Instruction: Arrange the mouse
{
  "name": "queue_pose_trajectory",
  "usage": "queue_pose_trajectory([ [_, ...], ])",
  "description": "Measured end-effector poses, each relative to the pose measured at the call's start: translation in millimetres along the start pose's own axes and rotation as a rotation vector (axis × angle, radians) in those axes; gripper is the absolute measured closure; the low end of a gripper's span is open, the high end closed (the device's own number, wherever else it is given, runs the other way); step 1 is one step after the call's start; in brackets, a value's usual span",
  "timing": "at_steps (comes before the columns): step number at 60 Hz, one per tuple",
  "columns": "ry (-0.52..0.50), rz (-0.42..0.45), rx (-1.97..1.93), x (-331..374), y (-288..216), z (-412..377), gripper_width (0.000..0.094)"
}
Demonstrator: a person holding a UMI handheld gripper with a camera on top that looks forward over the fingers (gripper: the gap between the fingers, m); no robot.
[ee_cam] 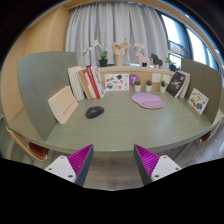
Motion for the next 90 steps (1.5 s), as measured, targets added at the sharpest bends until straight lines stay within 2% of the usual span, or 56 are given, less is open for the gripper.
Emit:
queue_pose_trajectory([
  [9,-0.05,-0.045,-0.004,-59.0,13.8,-53.3,0.0128],
  [22,-0.065,-0.093,0.009,-153.6,5.8,-97.8,0.0128],
  [40,-0.016,-0.097,0.017,-265.8,-31.3,-111.8,0.0133],
  [58,0.027,-0.104,0.047,-332.1,-60.0,-121.3,0.0134],
  [66,0.047,-0.114,0.034,-343.5,-65.5,-124.5,0.0218],
  [68,0.048,-0.12,0.034,-344.9,-66.0,-125.4,0.028],
  [71,0.03,-0.132,0.041,-345.9,-66.5,-128.3,0.0426],
  [80,-0.012,-0.169,0.071,-346.6,-67.4,-129.2,0.046],
  [90,-0.061,-0.223,0.101,-347.6,-69.6,-126.1,0.0575],
])
Point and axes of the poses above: the point between the fingertips, and its own axes, seen from behind it with the camera up: z to the right, y down, x backward, against the way the camera looks, the point moved 8 cm from there along x, backward, against the way the camera looks, and after that the axes turned 8 degrees about z, right-handed, at the moved point
